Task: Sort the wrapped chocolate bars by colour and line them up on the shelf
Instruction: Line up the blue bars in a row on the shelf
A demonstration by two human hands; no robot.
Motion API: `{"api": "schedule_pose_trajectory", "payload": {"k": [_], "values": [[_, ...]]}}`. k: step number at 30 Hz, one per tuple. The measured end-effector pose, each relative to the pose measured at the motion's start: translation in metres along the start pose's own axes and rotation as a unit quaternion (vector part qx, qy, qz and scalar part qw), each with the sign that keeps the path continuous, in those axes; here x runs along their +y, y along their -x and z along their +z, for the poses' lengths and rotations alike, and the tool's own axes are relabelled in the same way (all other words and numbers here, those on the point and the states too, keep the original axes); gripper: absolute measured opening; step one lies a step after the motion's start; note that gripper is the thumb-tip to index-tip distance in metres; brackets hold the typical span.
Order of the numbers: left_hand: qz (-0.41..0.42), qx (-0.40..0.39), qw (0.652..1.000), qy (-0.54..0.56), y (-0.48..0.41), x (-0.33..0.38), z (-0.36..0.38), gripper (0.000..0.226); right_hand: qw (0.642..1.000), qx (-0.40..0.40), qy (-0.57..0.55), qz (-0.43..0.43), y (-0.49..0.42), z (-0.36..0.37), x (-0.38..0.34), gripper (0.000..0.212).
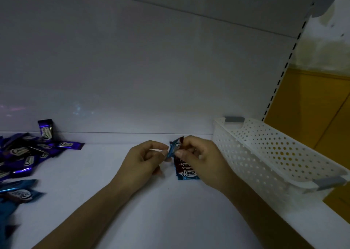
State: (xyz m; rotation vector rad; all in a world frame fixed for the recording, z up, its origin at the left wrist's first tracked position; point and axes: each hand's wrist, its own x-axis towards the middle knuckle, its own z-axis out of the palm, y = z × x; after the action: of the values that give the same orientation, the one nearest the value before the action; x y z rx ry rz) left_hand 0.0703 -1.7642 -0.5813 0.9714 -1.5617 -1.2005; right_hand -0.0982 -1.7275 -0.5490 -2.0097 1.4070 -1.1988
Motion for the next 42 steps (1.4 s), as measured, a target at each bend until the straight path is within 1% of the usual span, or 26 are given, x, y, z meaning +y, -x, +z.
{"api": "schedule_pose_trajectory", "payload": {"k": [2, 5, 7, 11, 14, 16, 24, 28, 35, 38, 42], "values": [[0.002, 0.027, 0.999, -0.017, -0.002, -0.004, 0.002, 0.012, 0.998, -0.005, -0.017, 0.055, -0.001, -0.012, 0.002, 0.015], [0.021, 0.050, 0.997, -0.053, -0.002, -0.008, 0.004, 0.014, 0.993, -0.049, 0.036, 0.100, 0.000, -0.027, 0.007, 0.021], [0.027, 0.071, 0.996, -0.055, -0.003, -0.009, 0.002, 0.015, 0.988, -0.071, 0.067, 0.119, 0.000, -0.031, 0.008, 0.020], [0.034, 0.113, 0.992, -0.043, -0.003, -0.012, 0.000, 0.019, 0.974, -0.121, 0.131, 0.137, 0.001, -0.037, 0.009, 0.011], [0.033, 0.110, 0.992, -0.051, -0.004, -0.013, 0.000, 0.019, 0.960, -0.166, 0.172, 0.144, 0.003, -0.039, 0.012, 0.012], [0.030, 0.105, 0.992, -0.059, -0.004, -0.014, 0.001, 0.017, 0.954, -0.178, 0.195, 0.145, 0.004, -0.039, 0.014, 0.013], [0.025, 0.101, 0.992, -0.067, -0.005, -0.013, 0.001, 0.015, 0.952, -0.150, 0.235, 0.123, 0.003, -0.034, 0.018, 0.011], [0.028, 0.101, 0.993, -0.060, -0.005, -0.014, 0.001, 0.019, 0.952, -0.131, 0.254, 0.113, 0.002, -0.035, 0.020, 0.011], [0.027, 0.097, 0.993, -0.063, -0.006, -0.015, 0.001, 0.018, 0.949, -0.124, 0.268, 0.108, 0.002, -0.034, 0.023, 0.009], [0.033, 0.097, 0.994, -0.045, -0.006, -0.016, -0.001, 0.018, 0.944, -0.125, 0.290, 0.095, 0.002, -0.033, 0.026, 0.007], [0.029, 0.095, 0.995, -0.033, -0.005, -0.013, 0.001, 0.015, 0.954, -0.104, 0.267, 0.089, 0.003, -0.035, 0.024, 0.006]]}}
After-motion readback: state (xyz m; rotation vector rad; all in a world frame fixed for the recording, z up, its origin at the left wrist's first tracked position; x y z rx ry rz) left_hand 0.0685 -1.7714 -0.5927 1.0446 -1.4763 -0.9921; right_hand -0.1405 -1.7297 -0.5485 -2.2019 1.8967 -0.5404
